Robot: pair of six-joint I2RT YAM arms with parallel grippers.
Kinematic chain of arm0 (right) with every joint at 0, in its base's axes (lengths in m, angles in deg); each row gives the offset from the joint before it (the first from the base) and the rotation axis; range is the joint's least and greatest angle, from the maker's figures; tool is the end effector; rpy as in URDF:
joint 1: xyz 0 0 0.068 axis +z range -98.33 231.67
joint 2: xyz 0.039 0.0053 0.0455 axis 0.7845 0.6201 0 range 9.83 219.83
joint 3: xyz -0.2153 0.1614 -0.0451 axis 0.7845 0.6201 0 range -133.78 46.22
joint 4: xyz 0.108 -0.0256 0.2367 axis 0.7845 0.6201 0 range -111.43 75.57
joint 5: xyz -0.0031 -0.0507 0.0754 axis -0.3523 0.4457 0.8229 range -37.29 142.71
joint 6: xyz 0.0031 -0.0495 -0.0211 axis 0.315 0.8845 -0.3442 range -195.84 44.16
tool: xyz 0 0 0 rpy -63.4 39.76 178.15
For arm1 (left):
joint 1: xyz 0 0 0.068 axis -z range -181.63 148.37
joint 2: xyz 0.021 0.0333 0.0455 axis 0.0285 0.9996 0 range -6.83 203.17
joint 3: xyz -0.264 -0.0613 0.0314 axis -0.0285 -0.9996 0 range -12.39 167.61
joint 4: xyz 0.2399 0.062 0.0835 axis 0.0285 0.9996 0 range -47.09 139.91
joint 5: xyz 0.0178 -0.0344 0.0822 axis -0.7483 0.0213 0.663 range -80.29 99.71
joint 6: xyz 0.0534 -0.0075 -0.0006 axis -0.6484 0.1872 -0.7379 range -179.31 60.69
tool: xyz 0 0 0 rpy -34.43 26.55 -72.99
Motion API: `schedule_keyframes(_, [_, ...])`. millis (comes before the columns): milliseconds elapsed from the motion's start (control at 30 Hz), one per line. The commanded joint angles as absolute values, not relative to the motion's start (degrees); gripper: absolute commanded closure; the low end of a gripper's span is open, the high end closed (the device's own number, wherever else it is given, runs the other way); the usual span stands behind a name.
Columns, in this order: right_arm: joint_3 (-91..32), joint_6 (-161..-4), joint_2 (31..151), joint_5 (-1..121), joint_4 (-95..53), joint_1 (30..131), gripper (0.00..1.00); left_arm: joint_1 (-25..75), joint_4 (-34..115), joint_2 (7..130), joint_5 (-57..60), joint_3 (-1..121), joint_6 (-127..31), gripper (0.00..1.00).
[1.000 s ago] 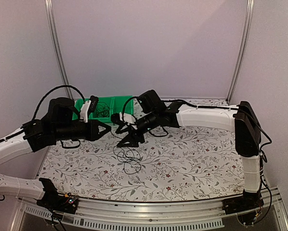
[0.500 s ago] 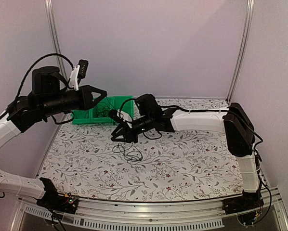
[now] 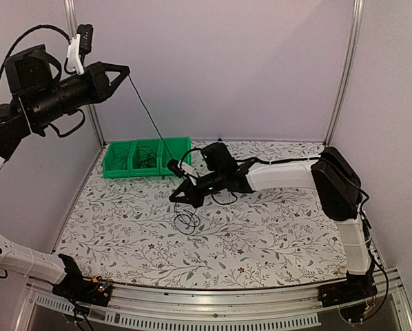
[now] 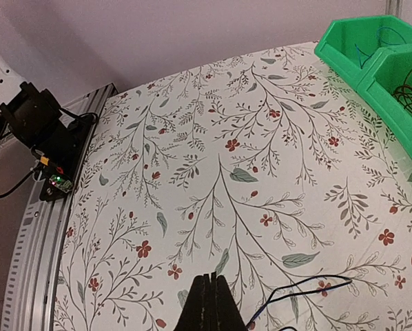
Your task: Untangle the cables
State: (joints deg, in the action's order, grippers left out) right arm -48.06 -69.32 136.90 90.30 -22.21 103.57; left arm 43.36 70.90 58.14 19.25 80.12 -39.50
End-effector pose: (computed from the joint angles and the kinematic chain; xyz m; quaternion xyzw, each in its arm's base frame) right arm 0.2940 0.4101 0.1878 -0.5404 0.6466 0.4369 0.3147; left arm 0.1505 -0.1421 0.5183 0.0970 0.7032 -0.3262 0.6243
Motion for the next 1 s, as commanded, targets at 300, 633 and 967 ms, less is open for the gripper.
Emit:
schedule_keyframes(300, [-44.42, -71.10, 137.33, 84.56, -23.28, 103.00, 0.92, 43.75, 68.79, 61.06, 28.61, 95.41, -50.15, 1.00])
schedule_keyframes(633, [-42.35, -71.16, 136.58, 82.98, -23.20, 103.03, 0.98, 43.77, 66.96, 62.00, 34.04, 102.01, -55.69, 1.00])
schedule_keyframes(967, [-40.98, -71.16, 136.15, 81.25, -23.19, 103.07, 0.93, 43.78, 62.45, 63.49, 39.37, 110.13, -64.81, 1.00])
